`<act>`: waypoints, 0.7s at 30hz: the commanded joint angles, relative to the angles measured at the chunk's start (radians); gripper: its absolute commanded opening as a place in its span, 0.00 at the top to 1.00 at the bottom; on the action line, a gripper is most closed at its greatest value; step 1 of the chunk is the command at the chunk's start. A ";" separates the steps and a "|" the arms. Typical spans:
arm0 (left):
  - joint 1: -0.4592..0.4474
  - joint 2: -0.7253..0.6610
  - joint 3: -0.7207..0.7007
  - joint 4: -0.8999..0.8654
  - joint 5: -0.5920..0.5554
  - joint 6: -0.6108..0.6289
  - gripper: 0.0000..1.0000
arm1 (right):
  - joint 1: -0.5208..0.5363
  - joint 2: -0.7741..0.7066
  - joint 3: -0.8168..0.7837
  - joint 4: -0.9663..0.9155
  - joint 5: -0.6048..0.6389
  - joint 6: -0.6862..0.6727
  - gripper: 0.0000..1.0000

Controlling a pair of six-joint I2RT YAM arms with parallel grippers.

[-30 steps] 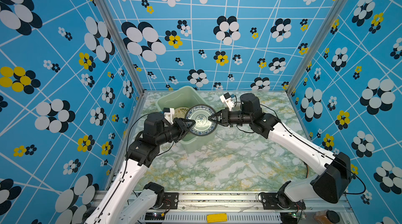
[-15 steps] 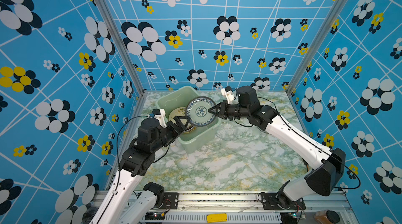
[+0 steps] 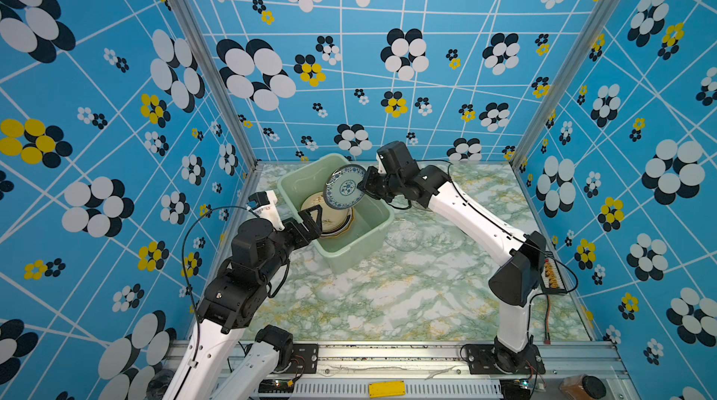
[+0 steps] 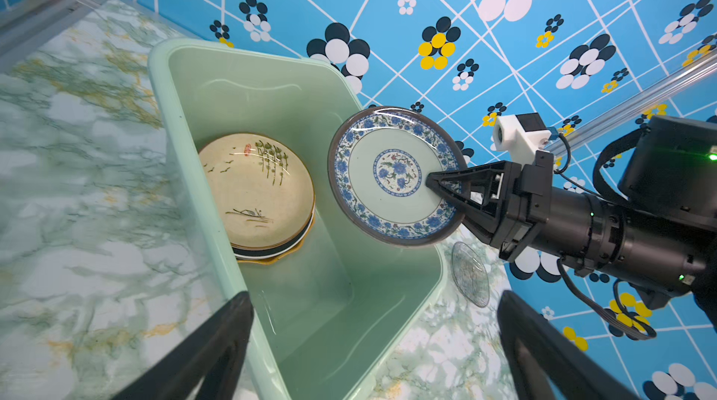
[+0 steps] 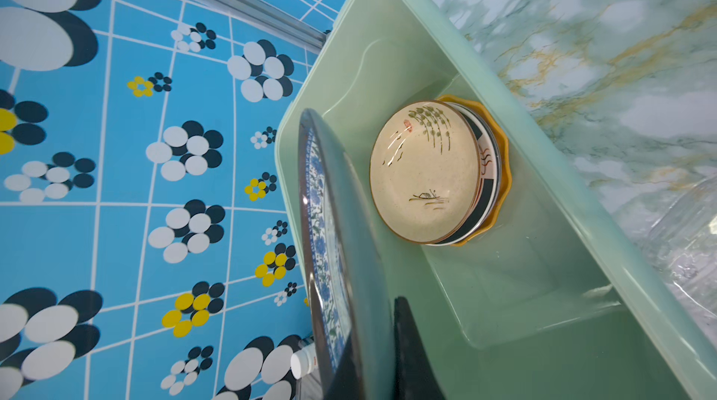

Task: Place the plates into the plastic bin on the countertop
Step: Place the plate in the plastic bin.

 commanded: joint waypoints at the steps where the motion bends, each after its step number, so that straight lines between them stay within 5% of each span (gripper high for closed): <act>1: 0.001 0.004 0.016 -0.017 -0.096 0.083 0.01 | 0.030 0.078 0.099 -0.086 0.131 0.104 0.92; 9: 0.000 0.021 0.020 0.020 -0.130 0.204 0.01 | 0.086 0.251 0.251 -0.120 0.228 0.328 0.91; 21: 0.000 -0.005 0.011 0.003 -0.148 0.229 0.01 | 0.159 0.327 0.211 -0.042 0.285 0.719 0.91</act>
